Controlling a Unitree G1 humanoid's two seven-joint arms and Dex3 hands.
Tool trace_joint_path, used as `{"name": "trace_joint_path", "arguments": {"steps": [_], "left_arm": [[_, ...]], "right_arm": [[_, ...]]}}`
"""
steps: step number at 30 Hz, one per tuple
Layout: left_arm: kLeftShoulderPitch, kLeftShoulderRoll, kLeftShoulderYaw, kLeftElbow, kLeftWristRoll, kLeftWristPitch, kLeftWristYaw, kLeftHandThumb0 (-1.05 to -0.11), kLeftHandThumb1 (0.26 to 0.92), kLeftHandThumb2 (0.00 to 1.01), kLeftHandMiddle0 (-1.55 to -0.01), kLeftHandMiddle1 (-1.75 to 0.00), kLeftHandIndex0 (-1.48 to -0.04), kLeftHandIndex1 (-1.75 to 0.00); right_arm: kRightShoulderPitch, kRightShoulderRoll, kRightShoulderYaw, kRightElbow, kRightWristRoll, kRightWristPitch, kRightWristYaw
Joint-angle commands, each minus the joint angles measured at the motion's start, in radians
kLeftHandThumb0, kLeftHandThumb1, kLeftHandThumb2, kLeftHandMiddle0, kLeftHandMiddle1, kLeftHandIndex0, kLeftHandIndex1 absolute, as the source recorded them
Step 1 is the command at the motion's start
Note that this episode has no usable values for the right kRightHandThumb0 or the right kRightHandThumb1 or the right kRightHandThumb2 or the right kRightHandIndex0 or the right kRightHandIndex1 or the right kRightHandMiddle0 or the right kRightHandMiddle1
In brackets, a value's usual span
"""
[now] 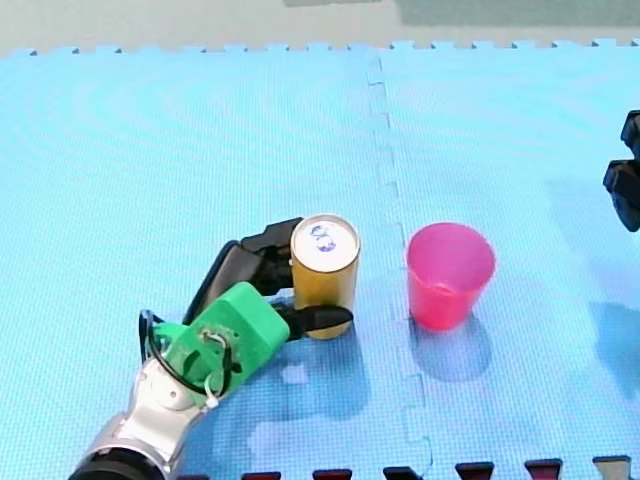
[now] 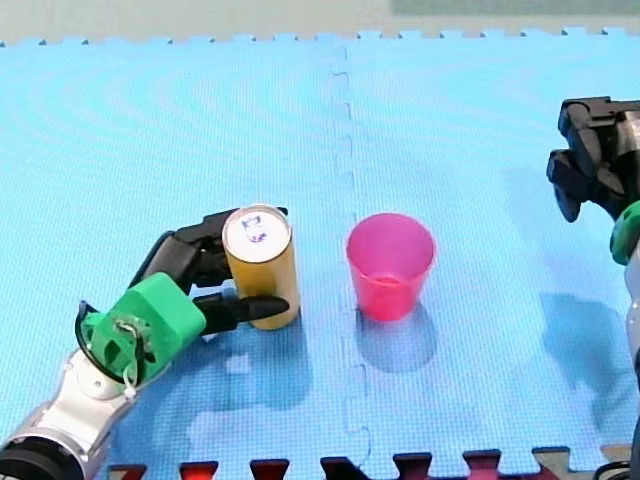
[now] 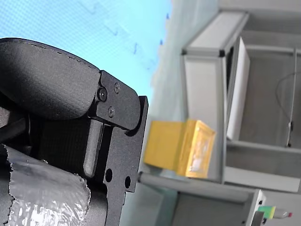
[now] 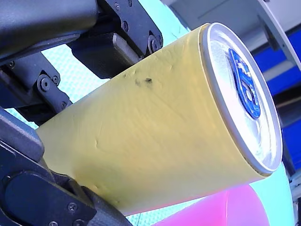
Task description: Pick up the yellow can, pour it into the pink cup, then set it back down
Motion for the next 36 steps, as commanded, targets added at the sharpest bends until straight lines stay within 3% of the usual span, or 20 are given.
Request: {"name": "trace_joint_path", "arguments": {"steps": [1,8,13,19,26,36], "left_arm": [[-0.001,0.007,0.006,0.0,-0.008,0.006,-0.007,-0.361,0.786,0.0,-1.28,-0.07,-1.19,-0.02],[-0.014,0.003,0.037,-0.027,-0.043,0.046,-0.005,-0.362,0.785,0.0,-1.29,-0.05,-1.19,-0.01],[-0.029,-0.026,0.103,-0.064,-0.126,0.052,-0.007,-0.367,0.785,0.0,-1.3,-0.04,-1.19,0.0],[-0.053,-0.036,0.145,-0.16,-0.201,0.14,-0.043,-0.365,0.784,0.0,-1.32,-0.04,-1.2,0.0],[-0.054,-0.042,0.146,-0.202,-0.185,0.181,-0.004,-0.354,0.775,0.0,-1.36,-0.04,-1.21,0.0],[-0.106,-0.024,0.113,-0.225,-0.077,0.214,0.138,-0.341,0.76,0.0,-1.36,-0.02,-1.22,0.0]], "right_arm": [[0.003,-0.004,0.001,-0.001,0.0,-0.003,-0.002],[0.004,-0.003,0.001,-0.001,0.0,-0.005,-0.001],[0.006,0.0,0.0,-0.001,0.001,-0.007,-0.003],[0.008,0.002,0.002,-0.001,-0.001,-0.009,-0.001],[0.009,0.008,0.007,-0.001,-0.004,-0.011,-0.007],[0.012,0.014,0.011,-0.002,-0.005,-0.015,-0.009]]}}
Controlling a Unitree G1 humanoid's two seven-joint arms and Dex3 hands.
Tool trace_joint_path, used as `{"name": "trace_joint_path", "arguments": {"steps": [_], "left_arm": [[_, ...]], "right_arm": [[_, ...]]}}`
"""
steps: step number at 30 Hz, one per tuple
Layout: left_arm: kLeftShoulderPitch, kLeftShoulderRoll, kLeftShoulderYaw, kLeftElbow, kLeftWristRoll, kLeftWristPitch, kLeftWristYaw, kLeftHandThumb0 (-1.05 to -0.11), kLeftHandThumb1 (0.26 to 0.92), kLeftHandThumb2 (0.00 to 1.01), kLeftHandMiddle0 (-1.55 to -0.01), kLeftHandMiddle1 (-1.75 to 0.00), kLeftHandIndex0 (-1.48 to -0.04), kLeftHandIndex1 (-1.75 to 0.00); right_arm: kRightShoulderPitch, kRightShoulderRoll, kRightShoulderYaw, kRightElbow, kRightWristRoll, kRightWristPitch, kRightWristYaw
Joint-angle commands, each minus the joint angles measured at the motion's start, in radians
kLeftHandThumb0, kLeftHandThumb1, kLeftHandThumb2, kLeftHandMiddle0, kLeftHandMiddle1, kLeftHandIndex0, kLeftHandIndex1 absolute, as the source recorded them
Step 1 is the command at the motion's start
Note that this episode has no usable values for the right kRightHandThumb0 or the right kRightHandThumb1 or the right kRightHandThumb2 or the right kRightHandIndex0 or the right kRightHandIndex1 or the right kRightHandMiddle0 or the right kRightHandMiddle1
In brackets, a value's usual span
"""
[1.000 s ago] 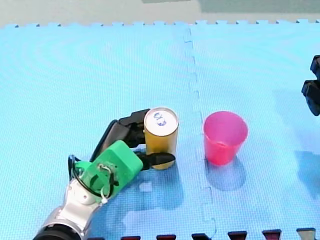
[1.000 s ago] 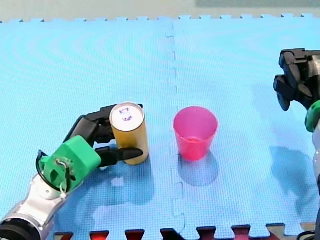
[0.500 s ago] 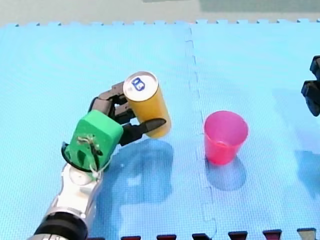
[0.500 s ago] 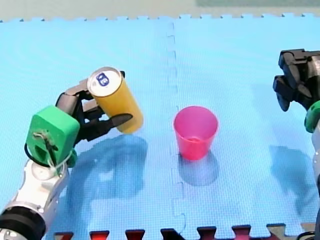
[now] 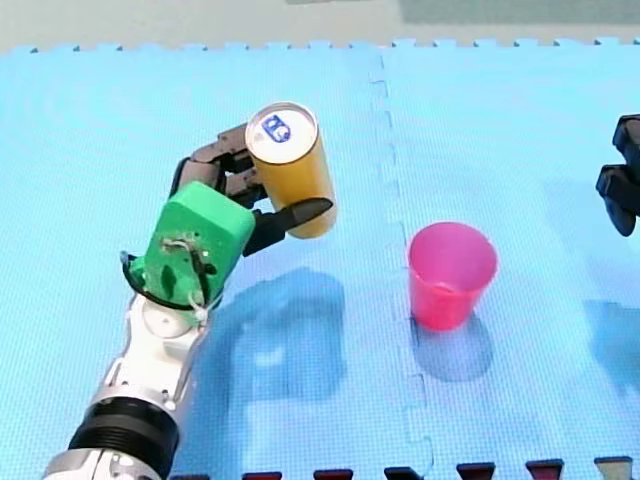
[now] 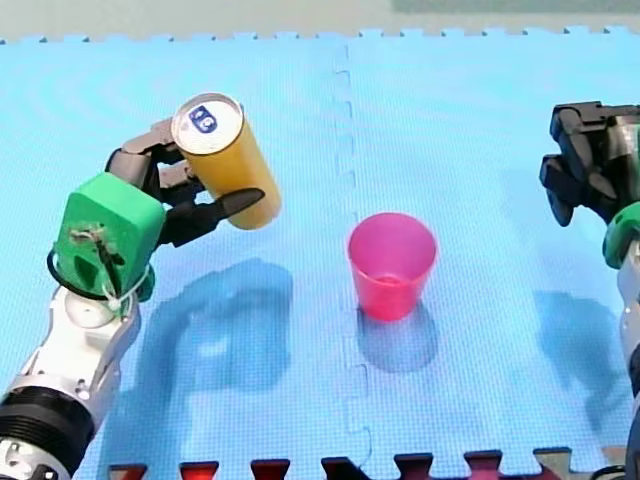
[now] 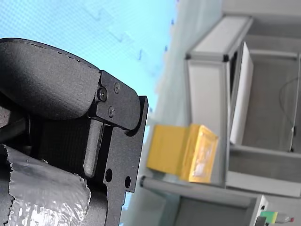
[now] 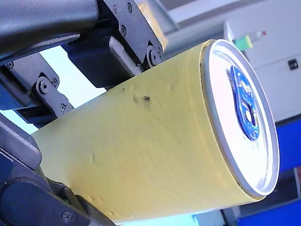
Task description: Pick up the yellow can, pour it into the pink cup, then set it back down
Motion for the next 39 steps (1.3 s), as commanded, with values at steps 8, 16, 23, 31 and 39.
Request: {"name": "trace_joint_path", "arguments": {"steps": [8,16,23,31,39], "left_arm": [[-0.088,0.039,-0.108,-0.027,0.24,0.065,0.254,-0.376,0.746,0.0,-1.33,0.0,-1.2,0.0],[-0.135,0.038,-0.148,0.002,0.283,0.116,0.303,-0.436,0.754,0.0,-1.34,-0.01,-1.19,0.0],[-0.17,0.041,-0.172,0.05,0.293,0.122,0.32,-0.499,0.765,0.0,-1.35,-0.01,-1.18,0.0],[-0.191,0.037,-0.198,0.057,0.302,0.146,0.326,-0.556,0.777,0.0,-1.36,-0.01,-1.18,0.0],[-0.186,0.028,-0.261,0.03,0.359,0.177,0.331,-0.607,0.796,0.01,-1.34,0.0,-1.15,0.0]], "right_arm": [[0.006,0.002,0.005,-0.002,-0.001,-0.007,-0.003],[0.008,0.007,0.001,-0.003,0.006,-0.007,0.004],[0.011,0.012,0.001,-0.003,0.005,-0.01,0.003],[0.008,0.015,-0.002,-0.001,0.008,-0.008,0.003],[0.008,0.018,-0.007,0.0,0.011,-0.009,0.006]]}}
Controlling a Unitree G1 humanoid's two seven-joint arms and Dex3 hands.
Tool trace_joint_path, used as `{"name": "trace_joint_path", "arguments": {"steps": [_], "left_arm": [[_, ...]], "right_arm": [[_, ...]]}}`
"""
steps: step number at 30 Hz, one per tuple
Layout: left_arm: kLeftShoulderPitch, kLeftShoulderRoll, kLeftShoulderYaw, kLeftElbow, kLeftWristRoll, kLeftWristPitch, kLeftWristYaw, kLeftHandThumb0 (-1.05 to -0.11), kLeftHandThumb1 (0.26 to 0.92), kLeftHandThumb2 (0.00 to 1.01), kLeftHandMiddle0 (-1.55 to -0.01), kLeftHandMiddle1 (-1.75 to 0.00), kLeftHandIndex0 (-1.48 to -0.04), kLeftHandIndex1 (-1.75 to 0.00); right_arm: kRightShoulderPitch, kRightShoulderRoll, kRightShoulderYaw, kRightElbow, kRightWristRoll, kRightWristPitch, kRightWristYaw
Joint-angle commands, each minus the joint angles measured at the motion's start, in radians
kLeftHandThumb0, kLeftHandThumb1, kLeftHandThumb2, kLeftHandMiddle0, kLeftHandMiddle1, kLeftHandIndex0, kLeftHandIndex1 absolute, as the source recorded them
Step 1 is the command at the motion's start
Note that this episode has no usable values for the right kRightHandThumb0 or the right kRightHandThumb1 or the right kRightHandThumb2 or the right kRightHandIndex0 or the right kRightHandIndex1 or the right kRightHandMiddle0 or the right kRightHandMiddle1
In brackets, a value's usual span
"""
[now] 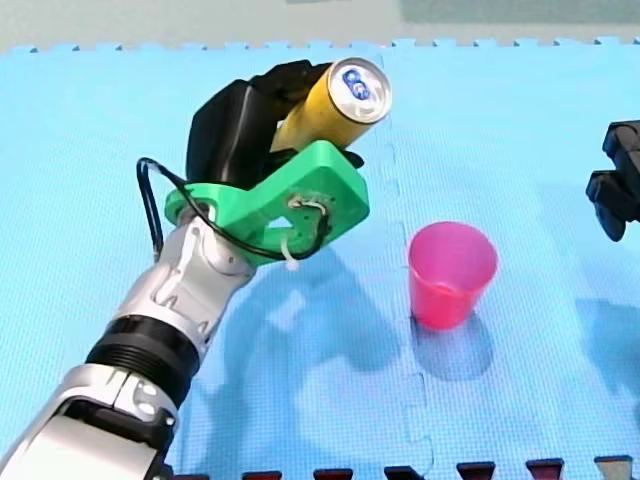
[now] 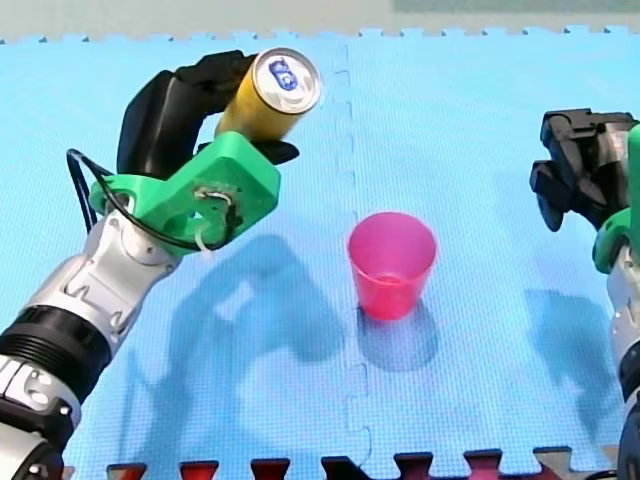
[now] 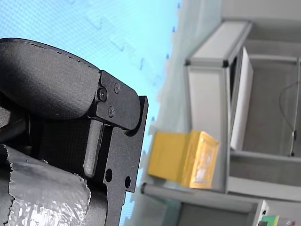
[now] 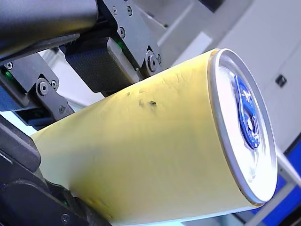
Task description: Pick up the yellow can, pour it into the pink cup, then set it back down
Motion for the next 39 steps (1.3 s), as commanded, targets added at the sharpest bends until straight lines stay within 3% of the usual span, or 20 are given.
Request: {"name": "trace_joint_path", "arguments": {"steps": [1,10,20,24,29,39], "left_arm": [[-0.002,-0.001,-0.025,-0.01,0.022,0.001,0.017,-0.61,0.798,0.01,-1.34,0.0,-1.14,0.0],[-0.015,-0.01,-0.092,0.004,0.104,0.001,0.101,-0.604,0.806,0.0,-1.31,0.0,-1.16,-0.01],[-0.021,-0.014,-0.161,0.007,0.176,0.006,0.148,-0.531,0.803,0.0,-1.21,0.0,-1.12,0.0],[-0.02,-0.001,-0.192,-0.009,0.213,0.017,0.162,-0.451,0.82,0.01,-1.21,-0.01,-1.1,0.0],[-0.025,0.02,-0.24,-0.023,0.292,0.069,0.218,-0.417,0.839,0.01,-1.28,-0.04,-1.15,-0.02],[-0.045,0.047,-0.301,0.011,0.362,0.074,0.298,-0.332,0.862,0.01,-1.34,-0.08,-1.18,-0.01]], "right_arm": [[-0.002,-0.002,-0.003,0.001,0.003,-0.002,0.0],[-0.003,0.002,-0.007,0.002,0.005,-0.002,0.0],[-0.003,0.004,-0.009,-0.001,0.006,-0.004,0.002],[-0.003,0.004,-0.01,-0.002,0.007,-0.004,0.002],[-0.003,0.005,-0.011,-0.001,0.008,-0.002,0.002],[-0.003,0.006,-0.01,-0.001,0.007,-0.001,-0.002]]}}
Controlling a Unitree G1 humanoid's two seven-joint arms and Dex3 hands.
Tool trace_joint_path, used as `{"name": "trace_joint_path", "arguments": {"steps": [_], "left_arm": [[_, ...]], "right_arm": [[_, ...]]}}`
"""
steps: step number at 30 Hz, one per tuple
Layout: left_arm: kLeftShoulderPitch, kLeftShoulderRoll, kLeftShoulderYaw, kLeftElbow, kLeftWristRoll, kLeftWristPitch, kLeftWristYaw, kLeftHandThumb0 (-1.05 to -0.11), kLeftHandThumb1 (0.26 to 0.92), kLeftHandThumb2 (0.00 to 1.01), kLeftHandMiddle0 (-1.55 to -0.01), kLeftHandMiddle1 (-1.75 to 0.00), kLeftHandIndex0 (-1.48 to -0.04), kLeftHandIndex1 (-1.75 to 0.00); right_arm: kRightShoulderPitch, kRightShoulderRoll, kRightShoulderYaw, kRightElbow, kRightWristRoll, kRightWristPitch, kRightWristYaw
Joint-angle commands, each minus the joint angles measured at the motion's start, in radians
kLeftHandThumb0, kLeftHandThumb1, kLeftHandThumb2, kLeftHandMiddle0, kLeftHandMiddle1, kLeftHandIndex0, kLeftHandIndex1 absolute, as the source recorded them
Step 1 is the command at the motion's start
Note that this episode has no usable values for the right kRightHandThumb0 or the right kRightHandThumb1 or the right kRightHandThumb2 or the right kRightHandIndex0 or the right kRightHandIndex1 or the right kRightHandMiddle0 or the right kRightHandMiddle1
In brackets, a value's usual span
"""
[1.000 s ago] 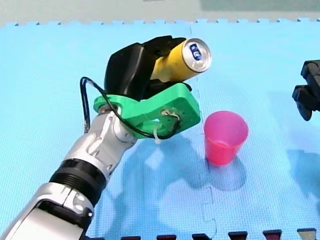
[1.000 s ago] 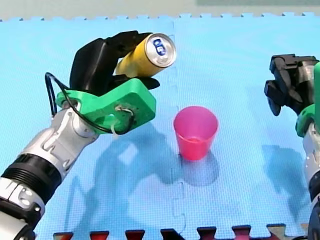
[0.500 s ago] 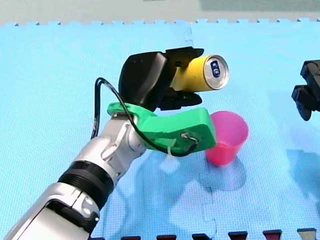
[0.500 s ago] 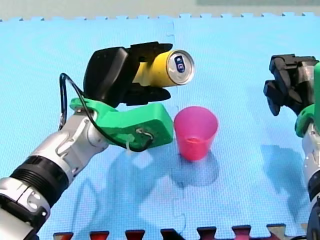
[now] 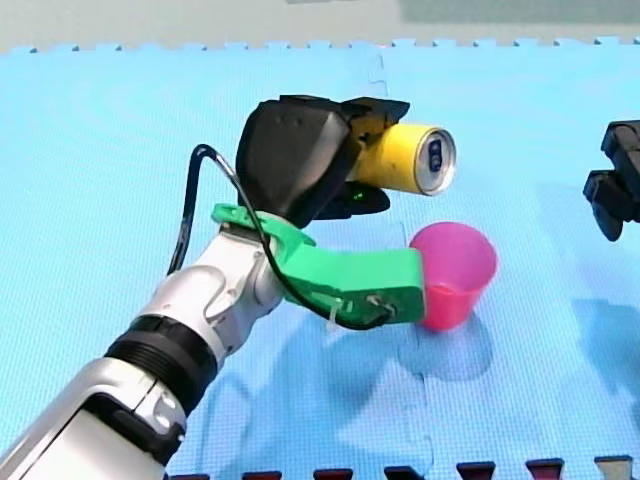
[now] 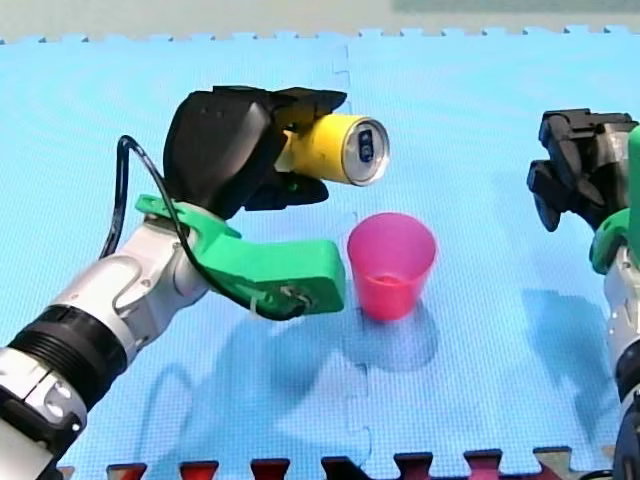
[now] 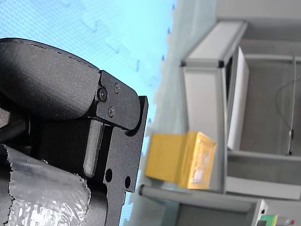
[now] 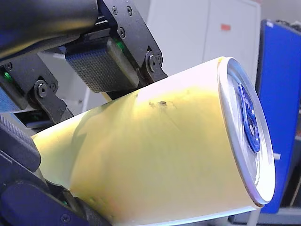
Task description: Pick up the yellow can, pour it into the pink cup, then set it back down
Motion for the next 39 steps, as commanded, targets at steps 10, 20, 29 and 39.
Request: {"name": "trace_joint_path", "arguments": {"steps": [10,20,29,39], "left_arm": [[-0.038,0.003,-0.056,0.052,0.055,0.041,0.115,-0.294,0.872,0.0,-1.02,-0.8,-1.24,-0.04],[-0.05,0.001,-0.108,0.058,0.11,0.093,0.196,-0.29,0.877,0.0,-0.94,-0.95,-1.24,-0.04],[-0.069,0.006,-0.186,0.08,0.199,0.172,0.243,-0.321,0.852,0.0,-1.02,-0.65,-1.21,-0.02],[-0.089,0.024,-0.24,0.074,0.242,0.192,0.231,-0.357,0.831,0.0,-1.04,-0.61,-1.18,0.0]], "right_arm": [[-0.002,0.002,-0.003,0.001,0.005,-0.002,-0.001],[-0.001,0.003,0.006,-0.002,-0.005,-0.005,-0.018],[-0.001,0.001,0.012,-0.002,-0.011,-0.007,-0.024],[0.0,0.0,0.012,0.0,-0.011,-0.005,-0.024]]}}
